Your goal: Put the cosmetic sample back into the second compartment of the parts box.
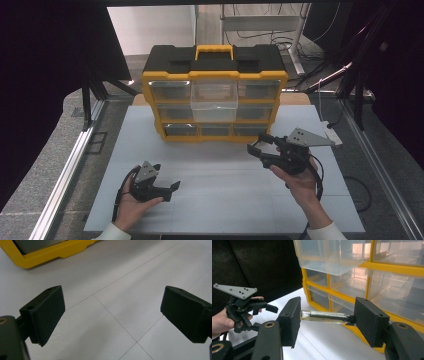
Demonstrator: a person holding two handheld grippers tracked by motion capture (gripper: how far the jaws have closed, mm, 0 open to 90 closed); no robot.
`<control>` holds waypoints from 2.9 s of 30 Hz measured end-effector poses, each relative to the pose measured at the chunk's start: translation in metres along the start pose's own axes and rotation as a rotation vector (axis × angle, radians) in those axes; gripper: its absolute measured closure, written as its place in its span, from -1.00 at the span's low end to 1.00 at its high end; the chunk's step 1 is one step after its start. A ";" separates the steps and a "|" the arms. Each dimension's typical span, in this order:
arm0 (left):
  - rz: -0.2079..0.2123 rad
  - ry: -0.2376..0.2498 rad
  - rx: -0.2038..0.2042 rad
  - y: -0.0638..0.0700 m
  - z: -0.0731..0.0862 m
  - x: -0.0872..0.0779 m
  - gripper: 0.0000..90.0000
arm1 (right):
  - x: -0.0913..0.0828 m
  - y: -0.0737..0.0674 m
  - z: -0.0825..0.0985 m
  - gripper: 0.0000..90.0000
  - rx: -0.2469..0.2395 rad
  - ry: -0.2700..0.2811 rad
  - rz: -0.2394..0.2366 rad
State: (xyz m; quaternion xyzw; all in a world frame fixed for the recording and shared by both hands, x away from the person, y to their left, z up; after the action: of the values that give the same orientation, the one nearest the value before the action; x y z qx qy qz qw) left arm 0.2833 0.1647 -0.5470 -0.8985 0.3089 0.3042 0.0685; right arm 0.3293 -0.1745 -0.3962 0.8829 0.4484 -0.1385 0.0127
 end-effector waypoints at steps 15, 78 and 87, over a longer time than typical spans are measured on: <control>-0.012 0.004 -0.004 0.000 0.003 -0.004 -0.86 | 0.001 -0.001 -0.019 -0.11 -0.016 0.042 -0.016; -0.003 0.001 0.009 0.000 -0.001 0.002 -0.86 | 0.021 0.010 -0.107 -0.10 -0.043 0.125 0.024; -0.003 0.002 0.009 0.000 -0.001 0.001 -0.86 | 0.030 0.012 -0.115 -0.10 -0.046 0.121 0.033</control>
State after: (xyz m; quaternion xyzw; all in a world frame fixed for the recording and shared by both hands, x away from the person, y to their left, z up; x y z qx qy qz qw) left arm 0.2845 0.1640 -0.5470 -0.8990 0.3088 0.3020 0.0727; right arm 0.3827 -0.1409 -0.2948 0.8964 0.4369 -0.0742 0.0082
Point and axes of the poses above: each handheld gripper's, and its own axes: x roughly forward along the jaws, z roughly out of its underside, y roughly to its right, the point moved 5 cm from there along x, roughly forward along the jaws
